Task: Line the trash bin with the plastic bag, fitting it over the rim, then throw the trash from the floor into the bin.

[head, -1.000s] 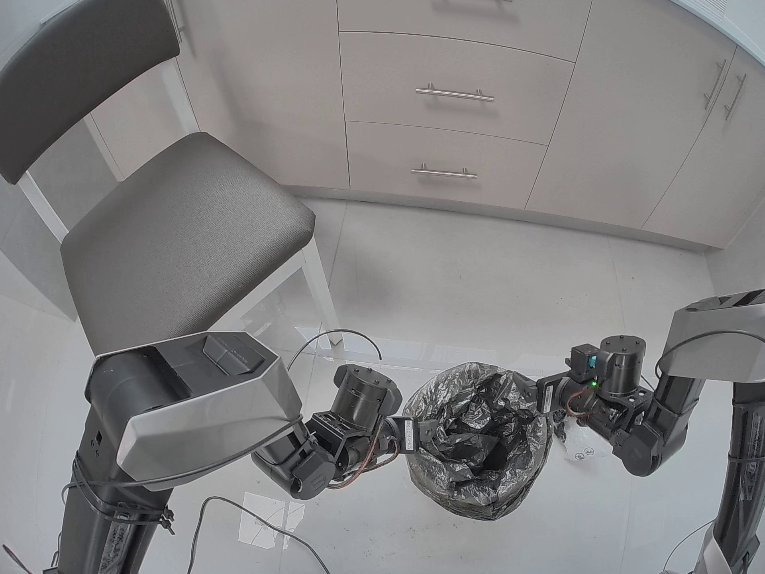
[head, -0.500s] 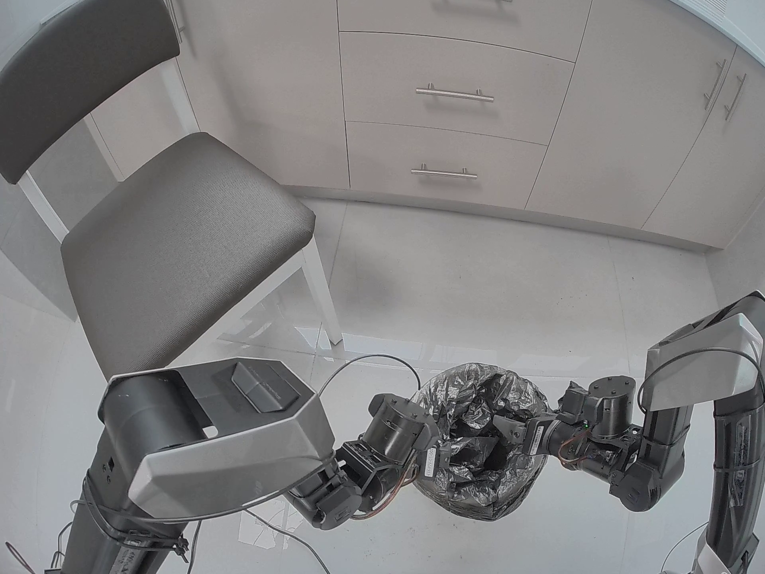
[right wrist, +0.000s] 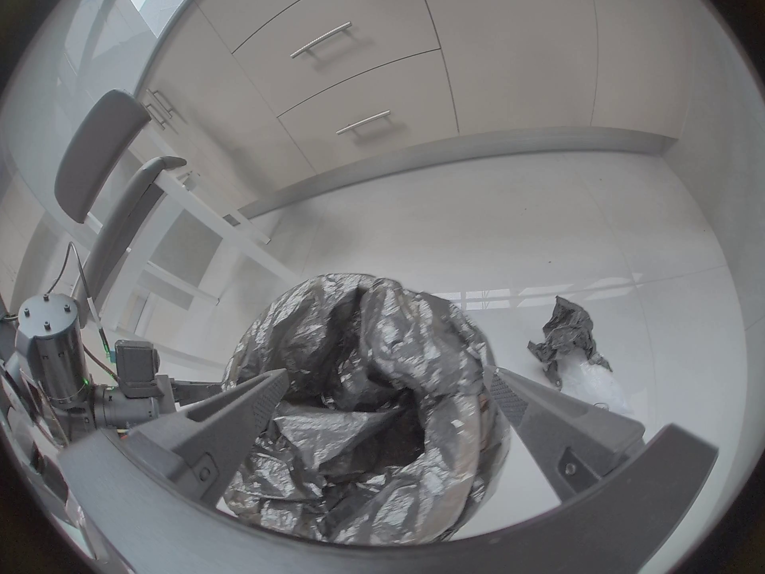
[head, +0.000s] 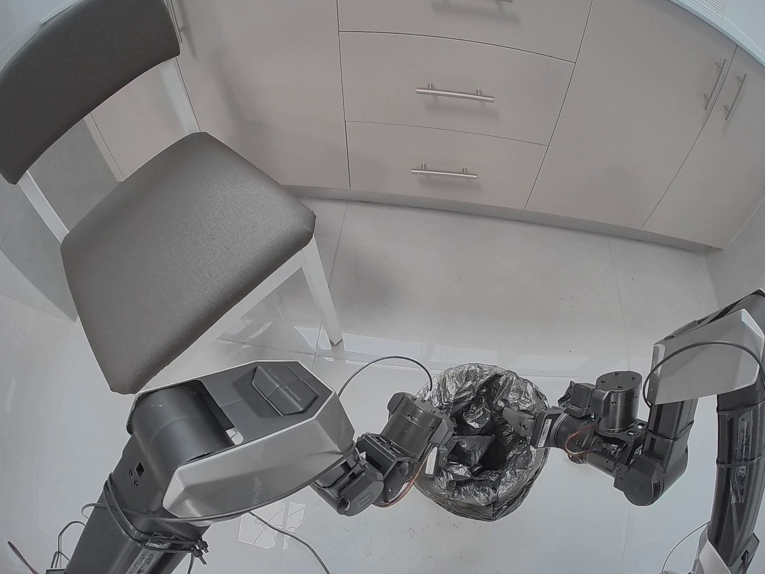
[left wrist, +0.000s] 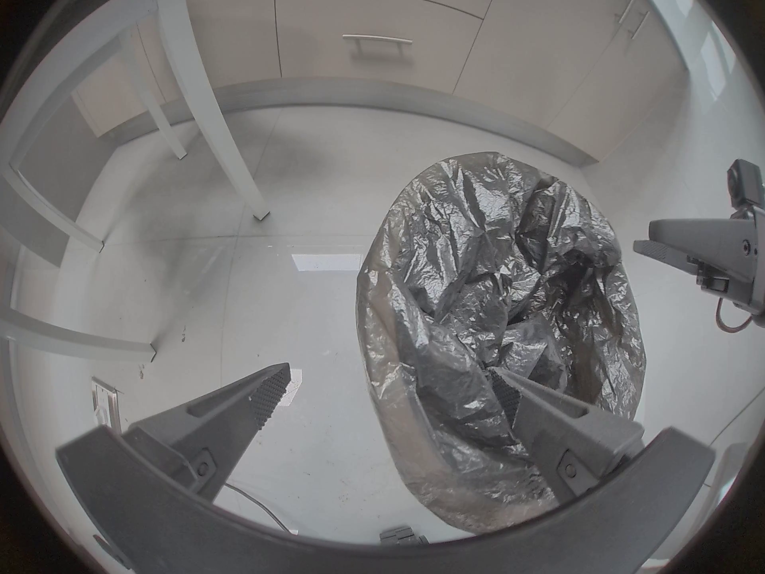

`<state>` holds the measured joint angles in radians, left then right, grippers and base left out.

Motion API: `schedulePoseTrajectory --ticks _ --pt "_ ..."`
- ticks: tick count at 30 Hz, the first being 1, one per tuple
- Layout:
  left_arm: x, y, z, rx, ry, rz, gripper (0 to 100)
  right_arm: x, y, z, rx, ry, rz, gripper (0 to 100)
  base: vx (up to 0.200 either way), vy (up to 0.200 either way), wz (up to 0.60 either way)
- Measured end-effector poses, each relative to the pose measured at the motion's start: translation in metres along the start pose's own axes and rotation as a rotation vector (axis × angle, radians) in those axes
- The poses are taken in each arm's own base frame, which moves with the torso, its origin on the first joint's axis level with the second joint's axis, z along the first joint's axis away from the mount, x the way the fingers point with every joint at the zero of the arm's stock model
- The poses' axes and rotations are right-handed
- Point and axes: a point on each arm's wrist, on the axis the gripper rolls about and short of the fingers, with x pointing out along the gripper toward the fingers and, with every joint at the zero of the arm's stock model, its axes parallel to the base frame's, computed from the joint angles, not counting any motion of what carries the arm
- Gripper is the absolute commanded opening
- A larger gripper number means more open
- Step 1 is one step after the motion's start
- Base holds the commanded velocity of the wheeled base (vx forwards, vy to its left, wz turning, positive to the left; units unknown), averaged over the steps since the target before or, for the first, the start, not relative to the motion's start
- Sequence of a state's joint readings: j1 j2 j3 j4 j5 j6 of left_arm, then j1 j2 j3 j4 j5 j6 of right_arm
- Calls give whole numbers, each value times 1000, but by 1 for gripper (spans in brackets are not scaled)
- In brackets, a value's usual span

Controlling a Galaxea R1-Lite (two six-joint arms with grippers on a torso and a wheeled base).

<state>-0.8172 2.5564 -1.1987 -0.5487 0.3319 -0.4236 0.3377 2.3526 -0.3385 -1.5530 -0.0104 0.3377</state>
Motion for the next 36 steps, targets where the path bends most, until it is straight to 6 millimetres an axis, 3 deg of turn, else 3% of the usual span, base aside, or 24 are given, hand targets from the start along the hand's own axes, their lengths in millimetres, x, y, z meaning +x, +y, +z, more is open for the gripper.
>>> schedulePoseTrajectory --ticks 9,15,36 --pt "5 -4 8 -34 49 40 100 1 -22 8 -5 -30 -71 100 0 0 0" --pt "6 -4 10 -52 46 40 100 -1 -34 3 5 -22 -174 100 0 0 0" --pt "6 -4 9 -53 47 40 100 6 -61 -9 51 16 -259 100 0 0 0"
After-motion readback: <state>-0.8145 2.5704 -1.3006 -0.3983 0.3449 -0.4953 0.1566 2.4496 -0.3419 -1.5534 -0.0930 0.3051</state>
